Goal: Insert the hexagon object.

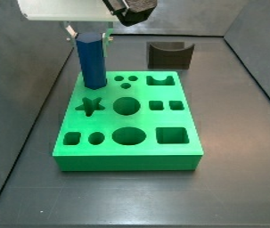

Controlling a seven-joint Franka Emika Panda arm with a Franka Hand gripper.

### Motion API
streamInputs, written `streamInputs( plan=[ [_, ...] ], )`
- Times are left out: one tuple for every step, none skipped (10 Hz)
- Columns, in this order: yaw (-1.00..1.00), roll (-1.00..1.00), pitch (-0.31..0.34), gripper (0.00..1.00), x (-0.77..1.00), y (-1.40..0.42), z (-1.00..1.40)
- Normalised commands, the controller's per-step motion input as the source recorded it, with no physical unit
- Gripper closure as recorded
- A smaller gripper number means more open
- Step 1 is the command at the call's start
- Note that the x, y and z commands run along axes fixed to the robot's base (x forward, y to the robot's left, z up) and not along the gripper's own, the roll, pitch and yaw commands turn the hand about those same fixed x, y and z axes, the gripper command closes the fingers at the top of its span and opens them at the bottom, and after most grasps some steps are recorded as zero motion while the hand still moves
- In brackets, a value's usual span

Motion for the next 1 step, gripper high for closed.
streamInputs(
  plan=[
    [0.0,-0.02,0.0,1.0,0.0,0.0,0.0]
  ],
)
